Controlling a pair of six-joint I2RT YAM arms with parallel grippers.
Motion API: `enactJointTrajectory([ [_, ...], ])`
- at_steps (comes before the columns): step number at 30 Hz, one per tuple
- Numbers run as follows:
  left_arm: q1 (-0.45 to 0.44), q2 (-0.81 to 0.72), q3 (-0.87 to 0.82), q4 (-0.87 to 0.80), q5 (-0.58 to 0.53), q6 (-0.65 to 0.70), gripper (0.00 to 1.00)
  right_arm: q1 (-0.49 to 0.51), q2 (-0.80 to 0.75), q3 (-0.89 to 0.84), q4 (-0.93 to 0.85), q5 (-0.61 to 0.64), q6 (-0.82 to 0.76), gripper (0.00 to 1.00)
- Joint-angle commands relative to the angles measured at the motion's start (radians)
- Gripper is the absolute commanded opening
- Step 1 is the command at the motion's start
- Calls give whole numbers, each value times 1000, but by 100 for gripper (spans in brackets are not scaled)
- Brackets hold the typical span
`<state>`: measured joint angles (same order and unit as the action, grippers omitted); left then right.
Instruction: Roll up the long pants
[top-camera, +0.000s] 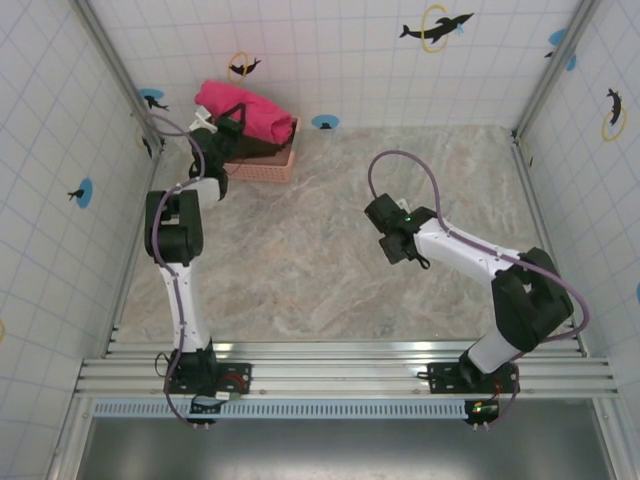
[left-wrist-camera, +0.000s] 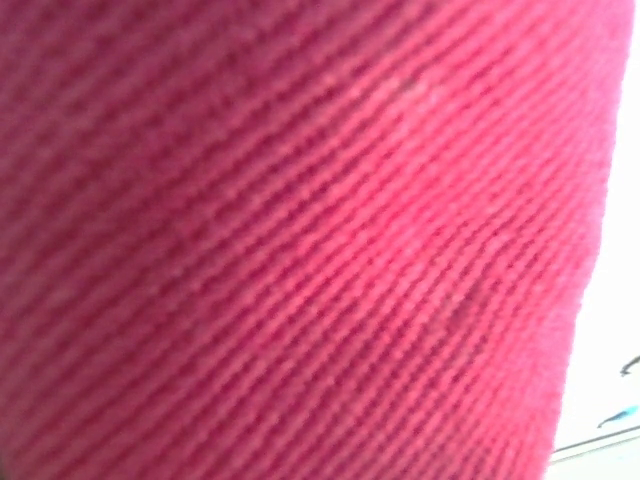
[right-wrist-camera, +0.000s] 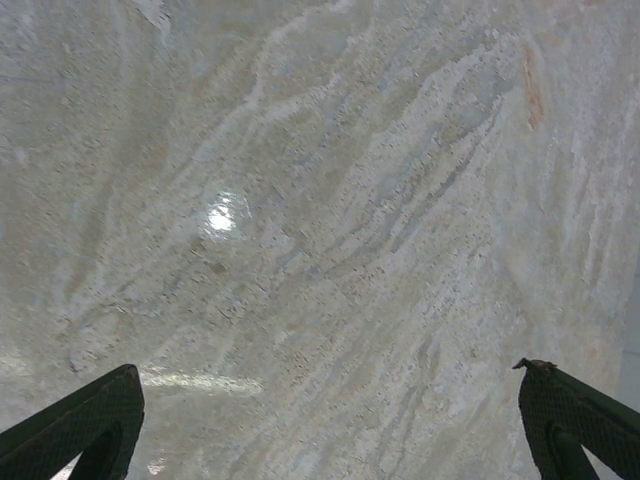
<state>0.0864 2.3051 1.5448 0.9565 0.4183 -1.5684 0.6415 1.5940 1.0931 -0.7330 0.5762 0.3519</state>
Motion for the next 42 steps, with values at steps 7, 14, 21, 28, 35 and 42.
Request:
enactJointTrajectory([
  [7, -10, -38, -207, 67, -44, 107, 0, 23, 94, 116, -40, -19, -20, 99],
  [14, -4, -47, -313, 70, -57, 125, 0, 20, 137, 163, -60, -39, -51, 99],
  [21, 64, -104, -404, 51, 45, 165, 0, 17, 175, 212, -67, -73, -70, 99],
  [28, 176, -243, -582, 4, 113, 240, 0, 17, 208, 221, -43, -115, -63, 99],
  [35, 234, -314, -594, -162, 188, 348, 0, 21, 246, 252, -27, -147, -79, 99],
  [42, 237, -296, -434, -472, 271, 454, 0, 17, 239, 265, -22, -150, -85, 99],
])
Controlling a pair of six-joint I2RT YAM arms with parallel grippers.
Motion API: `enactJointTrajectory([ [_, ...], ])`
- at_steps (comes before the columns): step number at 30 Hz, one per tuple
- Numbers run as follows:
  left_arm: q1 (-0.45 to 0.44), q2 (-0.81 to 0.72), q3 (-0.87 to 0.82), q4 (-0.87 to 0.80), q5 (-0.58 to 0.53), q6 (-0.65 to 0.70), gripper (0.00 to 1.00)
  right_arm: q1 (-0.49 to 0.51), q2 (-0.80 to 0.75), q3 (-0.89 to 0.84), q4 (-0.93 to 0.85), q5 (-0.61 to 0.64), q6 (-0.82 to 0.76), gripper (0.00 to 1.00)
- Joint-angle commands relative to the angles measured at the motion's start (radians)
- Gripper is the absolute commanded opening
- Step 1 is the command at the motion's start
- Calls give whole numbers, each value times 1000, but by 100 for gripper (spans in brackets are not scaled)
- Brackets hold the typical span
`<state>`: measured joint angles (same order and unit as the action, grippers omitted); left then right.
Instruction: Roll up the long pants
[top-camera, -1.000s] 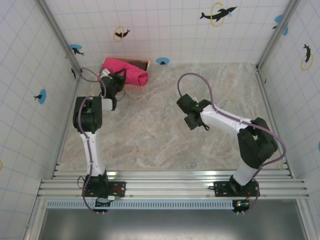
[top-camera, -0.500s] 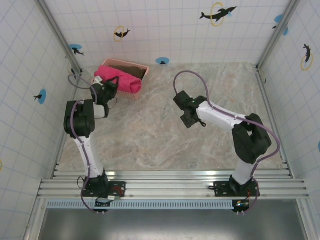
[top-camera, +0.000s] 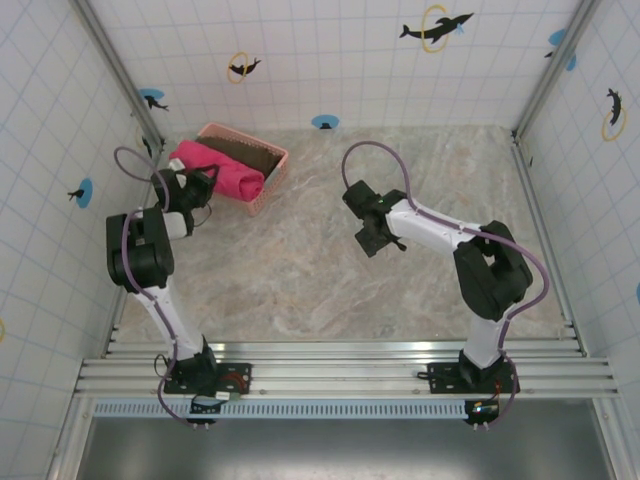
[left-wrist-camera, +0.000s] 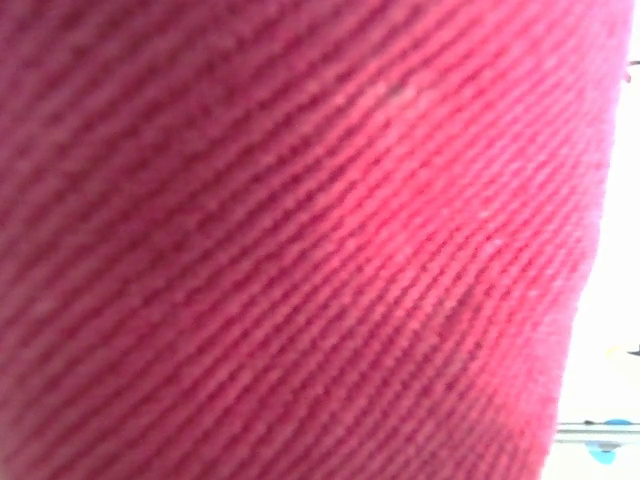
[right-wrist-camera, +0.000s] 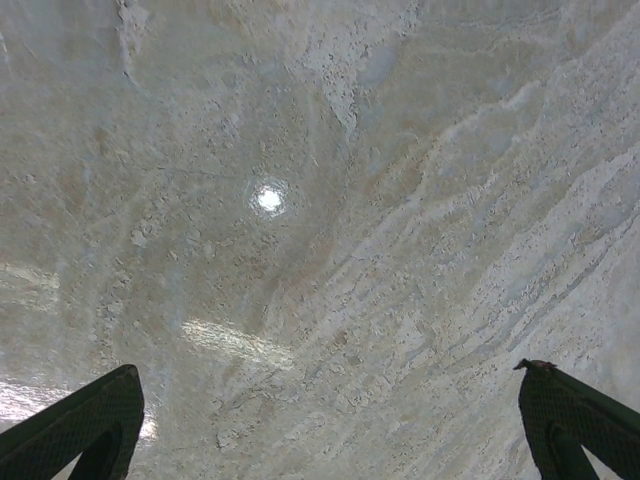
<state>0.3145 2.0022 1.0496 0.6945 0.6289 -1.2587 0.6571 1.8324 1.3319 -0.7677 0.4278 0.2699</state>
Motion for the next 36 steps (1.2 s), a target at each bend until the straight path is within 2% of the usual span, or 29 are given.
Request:
enactJointTrajectory([
  [1, 9, 7, 81, -278, 67, 170, 0, 1, -5, 21, 15, -1, 0, 99],
  [4, 15, -12, 119, -513, 48, 250, 0, 0, -25, 5, 18, -6, 13, 99],
  [7, 24, -35, 88, -605, 7, 285, 0, 1, -53, -18, 26, -9, 22, 99],
  [14, 29, -73, 39, -754, -79, 342, 0, -2, -94, -40, 22, -9, 14, 99],
  [28, 29, -138, -36, -968, -145, 430, 0, -8, -207, -123, 27, -34, 23, 99],
  [32, 29, -198, -60, -1056, -208, 439, 0, -8, -228, -103, 38, -64, 21, 99],
  [36, 28, -191, -27, -1186, -265, 402, 0, -17, -200, -16, 44, -100, 0, 99],
])
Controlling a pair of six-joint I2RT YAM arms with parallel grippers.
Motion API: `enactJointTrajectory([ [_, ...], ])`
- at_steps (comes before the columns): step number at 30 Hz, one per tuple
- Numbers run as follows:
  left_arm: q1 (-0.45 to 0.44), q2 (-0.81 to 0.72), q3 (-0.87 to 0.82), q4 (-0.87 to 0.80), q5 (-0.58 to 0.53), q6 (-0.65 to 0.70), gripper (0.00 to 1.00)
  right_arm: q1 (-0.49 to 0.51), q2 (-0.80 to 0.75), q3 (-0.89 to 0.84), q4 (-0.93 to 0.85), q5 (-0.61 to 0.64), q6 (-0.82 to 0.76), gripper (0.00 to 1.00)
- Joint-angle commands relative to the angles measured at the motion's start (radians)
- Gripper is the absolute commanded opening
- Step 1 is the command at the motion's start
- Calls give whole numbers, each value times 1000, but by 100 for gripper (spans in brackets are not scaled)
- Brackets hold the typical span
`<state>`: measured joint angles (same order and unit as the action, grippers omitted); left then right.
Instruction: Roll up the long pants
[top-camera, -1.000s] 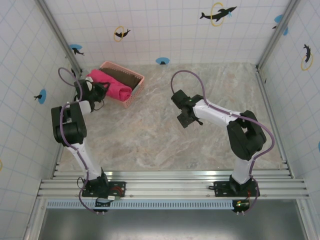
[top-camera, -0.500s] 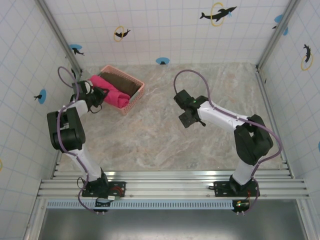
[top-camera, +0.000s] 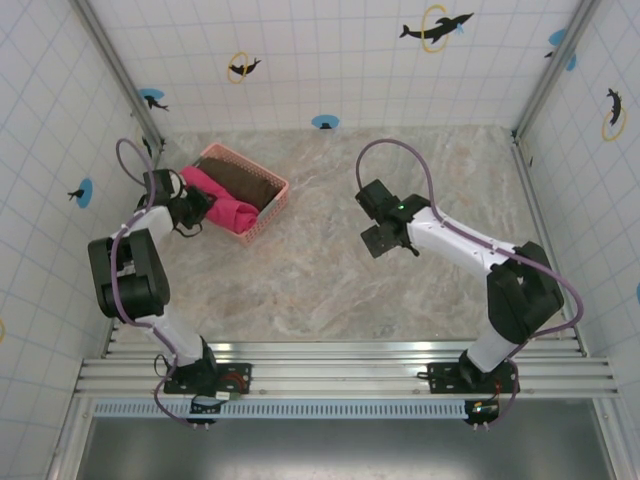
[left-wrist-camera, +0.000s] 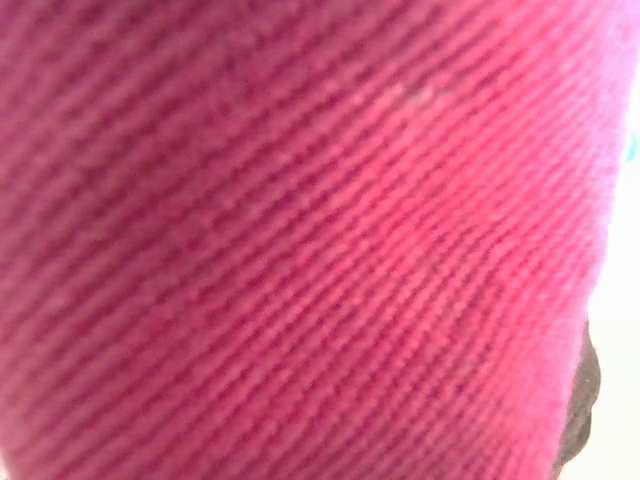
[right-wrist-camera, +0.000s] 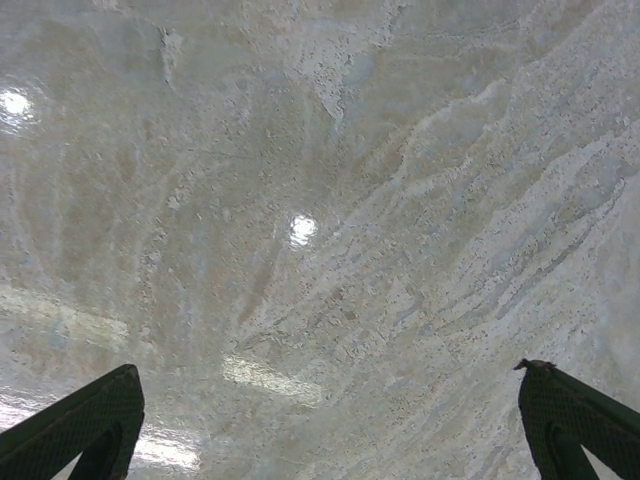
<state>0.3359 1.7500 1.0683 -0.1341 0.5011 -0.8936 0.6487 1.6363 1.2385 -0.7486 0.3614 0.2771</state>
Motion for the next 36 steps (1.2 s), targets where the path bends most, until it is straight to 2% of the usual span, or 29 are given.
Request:
enactJointTrajectory([
  [1, 6, 66, -40, -374, -144, 28, 0, -10, 8, 107, 25, -41, -8, 98],
  [8, -11, 124, 47, -488, -231, -9, 0, -15, 110, 346, 31, -72, -20, 99],
  [13, -36, 195, 127, -572, -299, -5, 0, -15, 218, 593, -46, -102, -35, 99],
  [23, -76, 238, 174, -612, -388, -101, 0, 16, 557, 1110, -172, -418, 39, 99],
  [28, -138, 306, 288, -651, -404, -114, 0, 60, 785, 1365, -192, -585, 116, 99],
  [31, -198, 368, 398, -696, -413, -128, 0, 84, 863, 1433, -182, -639, 158, 99],
  [36, -292, 468, 533, -739, -409, -166, 0, 109, 893, 1424, -171, -651, 164, 99],
])
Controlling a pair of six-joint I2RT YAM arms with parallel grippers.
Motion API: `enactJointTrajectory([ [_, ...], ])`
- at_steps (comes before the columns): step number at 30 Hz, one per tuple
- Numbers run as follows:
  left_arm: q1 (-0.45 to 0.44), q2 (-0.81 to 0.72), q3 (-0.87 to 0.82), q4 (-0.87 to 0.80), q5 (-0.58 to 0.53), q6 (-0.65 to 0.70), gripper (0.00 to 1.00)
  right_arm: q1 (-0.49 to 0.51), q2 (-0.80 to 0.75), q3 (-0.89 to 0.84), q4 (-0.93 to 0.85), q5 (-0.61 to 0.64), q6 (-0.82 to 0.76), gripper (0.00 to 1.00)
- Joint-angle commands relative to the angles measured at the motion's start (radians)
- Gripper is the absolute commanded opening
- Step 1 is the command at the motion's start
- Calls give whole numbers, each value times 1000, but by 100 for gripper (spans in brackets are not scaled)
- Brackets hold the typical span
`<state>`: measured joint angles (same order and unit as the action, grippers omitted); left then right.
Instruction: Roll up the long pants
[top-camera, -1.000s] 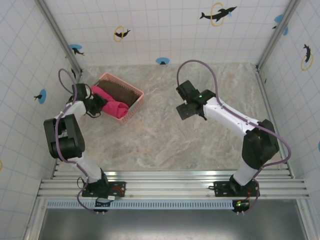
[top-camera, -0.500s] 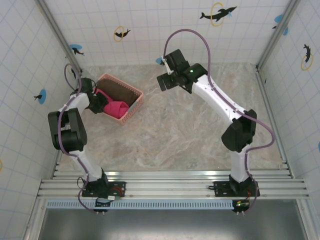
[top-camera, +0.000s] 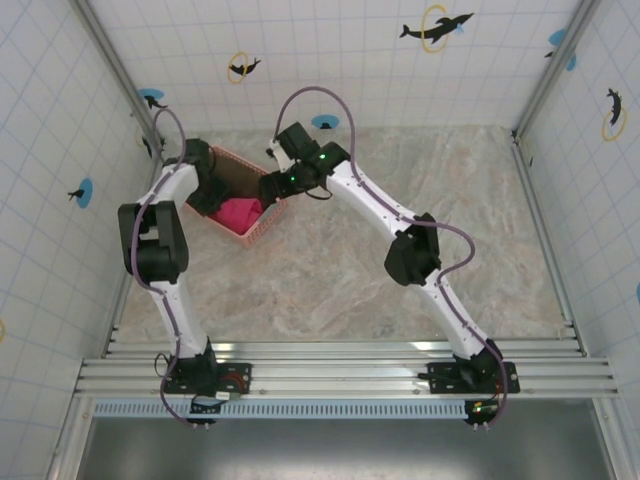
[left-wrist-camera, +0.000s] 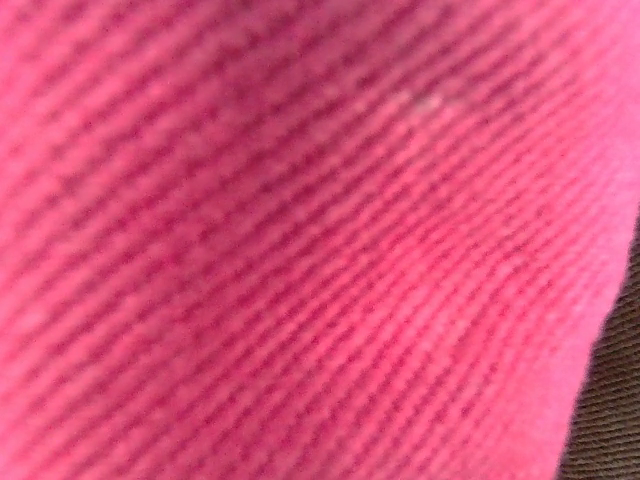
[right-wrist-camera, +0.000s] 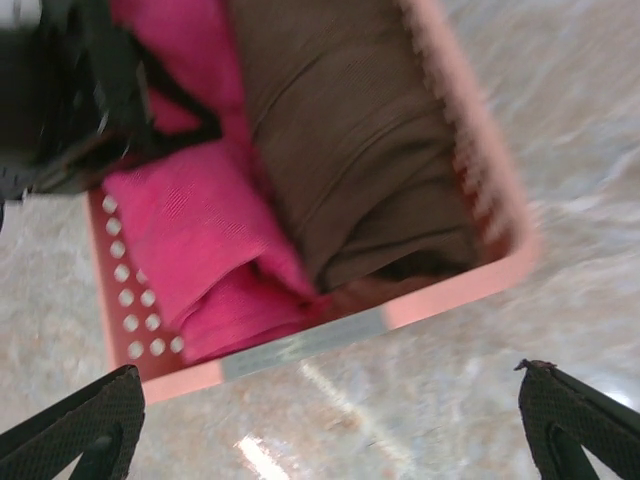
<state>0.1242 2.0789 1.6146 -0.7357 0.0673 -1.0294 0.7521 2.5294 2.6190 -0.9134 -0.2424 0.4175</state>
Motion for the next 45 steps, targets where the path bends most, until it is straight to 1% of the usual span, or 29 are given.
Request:
enactJointTrajectory([
  [1, -100, 152, 20, -170, 2, -33, 0, 8, -2, 39, -6, -52, 21, 99],
  [3, -124, 174, 66, -175, 13, -27, 0, 13, -7, 23, -7, -50, 10, 99],
  [10, -222, 246, 221, -229, 34, -11, 0, 16, -43, -29, -26, 42, -58, 99],
  [16, -274, 267, 255, -240, 55, -21, 0, -10, -43, -92, -35, 123, -147, 99],
  [19, -283, 267, 263, -252, 55, -8, 0, -37, -24, -97, -34, 126, -171, 99],
  [23, -286, 267, 263, -273, 48, 8, 0, -62, -1, -96, -28, 163, -201, 99],
  [29, -289, 238, 224, -282, 45, 5, 0, -91, 46, -88, 4, 162, -194, 99],
  [36, -297, 218, 202, -276, 45, -11, 0, -79, 114, -74, 14, 137, -181, 99],
  [45, -301, 224, 204, -260, 60, -24, 0, -62, 149, -74, 29, 149, -171, 99],
])
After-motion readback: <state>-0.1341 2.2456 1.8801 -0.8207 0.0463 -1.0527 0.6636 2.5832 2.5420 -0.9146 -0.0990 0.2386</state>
